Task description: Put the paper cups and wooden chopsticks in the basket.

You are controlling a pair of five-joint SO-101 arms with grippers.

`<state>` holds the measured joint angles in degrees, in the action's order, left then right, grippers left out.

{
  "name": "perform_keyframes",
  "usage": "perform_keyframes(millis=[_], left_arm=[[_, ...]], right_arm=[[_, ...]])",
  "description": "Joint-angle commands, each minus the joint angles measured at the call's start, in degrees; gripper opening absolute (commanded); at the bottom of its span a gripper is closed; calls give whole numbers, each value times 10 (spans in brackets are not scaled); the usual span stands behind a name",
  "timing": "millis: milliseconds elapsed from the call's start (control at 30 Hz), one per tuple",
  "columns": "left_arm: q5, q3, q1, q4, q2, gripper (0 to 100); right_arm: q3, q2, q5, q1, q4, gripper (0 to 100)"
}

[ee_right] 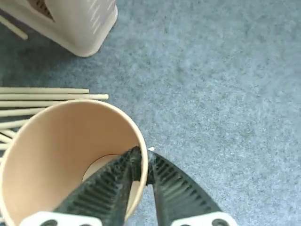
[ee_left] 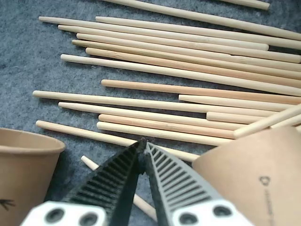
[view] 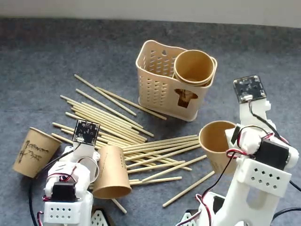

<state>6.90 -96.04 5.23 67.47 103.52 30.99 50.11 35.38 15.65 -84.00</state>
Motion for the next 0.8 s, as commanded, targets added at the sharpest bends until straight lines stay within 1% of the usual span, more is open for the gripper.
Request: perform_keyframes(millis=[0, 267, 433, 600, 667, 767], left_arm=[[-1, -11, -6, 1, 1, 7], [-1, -11, -6, 1, 1, 7], [-1, -11, -6, 1, 1, 7], [-1, -11, -6, 1, 1, 7], [-1, -11, -6, 1, 1, 7], [-1, -11, -6, 1, 1, 7]], right_arm=[[-56, 2, -58, 3, -7, 5], [-127, 2, -150, 3, -7, 5], [-198, 2, -206, 0, -7, 5], [-282, -5, -265, -69, 0, 5], [-302, -5, -303, -101, 27, 5], [-316, -5, -342, -135, 78, 5]])
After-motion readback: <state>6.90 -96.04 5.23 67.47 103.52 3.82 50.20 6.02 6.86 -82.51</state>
